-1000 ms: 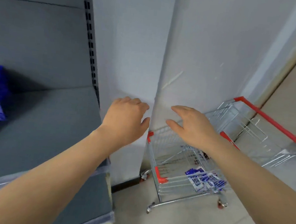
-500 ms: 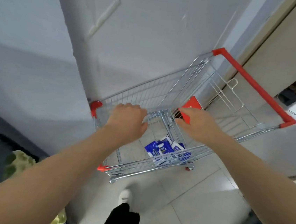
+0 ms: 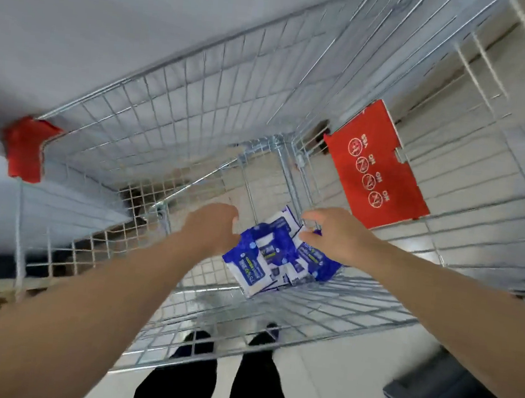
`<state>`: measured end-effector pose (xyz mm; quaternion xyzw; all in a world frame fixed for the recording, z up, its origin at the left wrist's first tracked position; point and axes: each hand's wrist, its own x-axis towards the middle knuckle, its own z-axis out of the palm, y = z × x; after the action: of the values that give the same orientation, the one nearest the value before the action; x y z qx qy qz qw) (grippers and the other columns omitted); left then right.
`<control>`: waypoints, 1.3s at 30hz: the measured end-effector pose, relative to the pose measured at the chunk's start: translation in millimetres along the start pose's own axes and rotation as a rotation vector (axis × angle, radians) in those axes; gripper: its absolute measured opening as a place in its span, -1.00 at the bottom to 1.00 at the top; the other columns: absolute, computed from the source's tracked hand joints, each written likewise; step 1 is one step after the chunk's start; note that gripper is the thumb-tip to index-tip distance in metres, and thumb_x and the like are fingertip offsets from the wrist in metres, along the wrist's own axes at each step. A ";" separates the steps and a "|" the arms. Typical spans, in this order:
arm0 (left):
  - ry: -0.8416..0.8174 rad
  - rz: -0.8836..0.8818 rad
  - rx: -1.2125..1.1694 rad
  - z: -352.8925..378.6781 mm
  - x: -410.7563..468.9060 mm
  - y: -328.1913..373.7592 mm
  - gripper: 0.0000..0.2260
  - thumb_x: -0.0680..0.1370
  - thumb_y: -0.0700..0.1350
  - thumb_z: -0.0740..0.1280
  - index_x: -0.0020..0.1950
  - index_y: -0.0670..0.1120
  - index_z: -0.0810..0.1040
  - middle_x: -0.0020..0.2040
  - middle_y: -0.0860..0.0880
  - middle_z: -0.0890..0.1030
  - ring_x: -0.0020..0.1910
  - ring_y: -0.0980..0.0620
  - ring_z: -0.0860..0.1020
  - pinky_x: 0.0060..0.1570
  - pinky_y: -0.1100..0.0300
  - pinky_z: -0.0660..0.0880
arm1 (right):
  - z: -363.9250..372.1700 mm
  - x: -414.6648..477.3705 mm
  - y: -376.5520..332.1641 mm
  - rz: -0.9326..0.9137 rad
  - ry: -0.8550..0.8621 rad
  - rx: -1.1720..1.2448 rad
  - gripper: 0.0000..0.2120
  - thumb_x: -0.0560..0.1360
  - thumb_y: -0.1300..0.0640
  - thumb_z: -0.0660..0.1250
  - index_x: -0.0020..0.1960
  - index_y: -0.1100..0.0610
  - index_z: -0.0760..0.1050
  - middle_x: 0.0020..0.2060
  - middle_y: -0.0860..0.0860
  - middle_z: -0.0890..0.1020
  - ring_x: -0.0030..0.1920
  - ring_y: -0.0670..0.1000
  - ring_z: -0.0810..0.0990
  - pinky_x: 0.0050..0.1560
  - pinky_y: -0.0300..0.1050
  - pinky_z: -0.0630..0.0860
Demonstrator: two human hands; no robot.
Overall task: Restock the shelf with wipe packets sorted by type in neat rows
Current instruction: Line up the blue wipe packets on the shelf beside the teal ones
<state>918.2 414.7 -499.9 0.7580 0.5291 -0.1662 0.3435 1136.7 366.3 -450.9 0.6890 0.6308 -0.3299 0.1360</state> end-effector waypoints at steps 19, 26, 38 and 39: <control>-0.174 -0.343 -0.814 128.9 72.7 -54.3 -0.84 0.49 -0.21 0.42 0.05 -0.07 0.54 -0.05 -0.06 0.66 -0.08 -0.04 0.62 -0.02 0.09 0.58 | 112.7 152.9 62.3 -0.086 -0.175 0.233 -0.83 0.44 0.23 0.42 0.03 0.20 0.59 -0.13 0.04 0.64 -0.17 -0.05 0.54 -0.19 -0.28 0.37; -0.264 -0.373 -0.958 138.4 71.1 -38.0 -0.70 0.46 -0.26 0.45 0.14 -0.19 0.46 0.04 -0.16 0.61 -0.03 -0.07 0.63 -0.05 0.06 0.63 | 130.4 135.8 69.3 -0.082 -0.315 0.272 -0.77 0.43 0.38 0.37 0.03 0.14 0.59 -0.10 0.04 0.66 -0.12 -0.05 0.59 -0.07 -0.23 0.52; -0.224 -0.411 -0.958 128.9 70.8 -67.6 -0.83 0.47 -0.33 0.40 -0.06 -0.07 0.57 -0.06 -0.09 0.67 -0.03 -0.06 0.65 0.02 0.14 0.59 | 125.2 138.0 109.1 0.196 -0.022 0.107 -0.56 0.41 0.30 0.36 0.26 0.15 0.38 0.08 0.12 0.46 0.01 0.13 0.50 -0.08 -0.11 0.42; -0.231 -0.423 -0.998 127.6 69.6 -70.2 -0.80 0.48 -0.36 0.38 -0.03 -0.07 0.56 -0.04 -0.09 0.67 -0.01 -0.07 0.65 0.01 0.12 0.60 | 126.1 135.5 108.8 0.206 -0.059 0.095 -0.58 0.41 0.29 0.38 0.22 0.18 0.35 -0.01 0.09 0.47 -0.06 0.11 0.49 -0.15 -0.11 0.40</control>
<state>894.9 388.0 -657.4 0.3574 0.6432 -0.0427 0.6759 1203.5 377.7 -654.6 0.7457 0.5361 -0.3640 0.1549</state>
